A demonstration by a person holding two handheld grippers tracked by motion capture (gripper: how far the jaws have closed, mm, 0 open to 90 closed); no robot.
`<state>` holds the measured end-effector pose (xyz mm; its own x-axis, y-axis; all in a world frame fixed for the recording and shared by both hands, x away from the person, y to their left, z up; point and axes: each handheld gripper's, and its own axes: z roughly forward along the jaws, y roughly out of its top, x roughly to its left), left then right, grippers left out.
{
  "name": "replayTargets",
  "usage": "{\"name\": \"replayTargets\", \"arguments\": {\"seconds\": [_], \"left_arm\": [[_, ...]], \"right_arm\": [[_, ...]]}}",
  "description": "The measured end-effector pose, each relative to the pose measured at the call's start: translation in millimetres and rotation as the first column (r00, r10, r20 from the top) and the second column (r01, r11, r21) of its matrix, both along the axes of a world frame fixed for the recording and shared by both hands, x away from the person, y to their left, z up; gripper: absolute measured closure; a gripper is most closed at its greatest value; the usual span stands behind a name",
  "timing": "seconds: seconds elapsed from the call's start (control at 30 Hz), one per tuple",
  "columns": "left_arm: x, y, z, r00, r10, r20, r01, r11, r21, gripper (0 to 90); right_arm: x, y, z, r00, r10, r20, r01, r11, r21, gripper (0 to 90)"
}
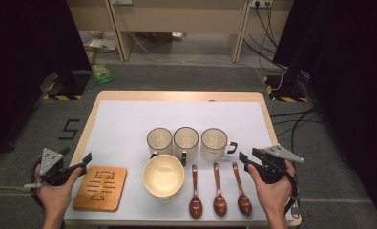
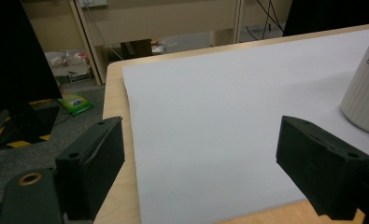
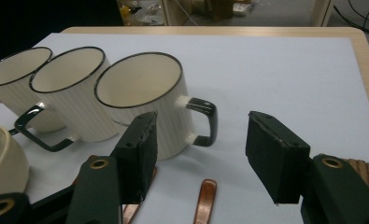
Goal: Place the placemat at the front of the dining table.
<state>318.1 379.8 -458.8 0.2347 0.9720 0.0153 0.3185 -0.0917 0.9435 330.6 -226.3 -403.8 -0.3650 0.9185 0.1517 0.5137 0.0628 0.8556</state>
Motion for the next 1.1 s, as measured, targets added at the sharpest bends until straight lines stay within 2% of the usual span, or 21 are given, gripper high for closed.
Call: {"name": "replayTargets", "arguments": {"seconds": [0.27,0.43,0.7,1.0,1.1], "left_arm": [[-2.9,1.9,3.6,1.0000,-0.002,0.004,0.002,1.0000,0.003,14.7],[-4.7,1.2,2.1,0.9998,-0.018,-0.011,0.018,0.9998,0.010,15.4],[-5.6,1.9,-0.4,0.9992,-0.033,-0.023,0.034,0.9994,0.011,14.9],[-5.2,0.5,0.1,0.9987,-0.042,-0.028,0.043,0.9990,0.011,14.6],[-7.0,1.1,0.2,0.9981,-0.049,-0.036,0.050,0.9985,0.023,14.6]], "right_arm": [[1.6,22.5,6.5,0.9986,0.052,0.007,-0.052,0.999,-0.001,43.1],[4.5,39.8,10.3,0.9961,0.087,0.015,-0.086,0.996,-0.014,41.8],[6.4,57.3,19.1,0.9931,0.113,0.032,-0.113,0.994,-0.015,41.2],[8.6,73.1,21.3,0.9899,0.138,0.033,-0.137,0.990,-0.020,40.7],[8.1,81.5,21.9,0.9866,0.159,0.039,-0.158,0.987,-0.024,40.7]]}}
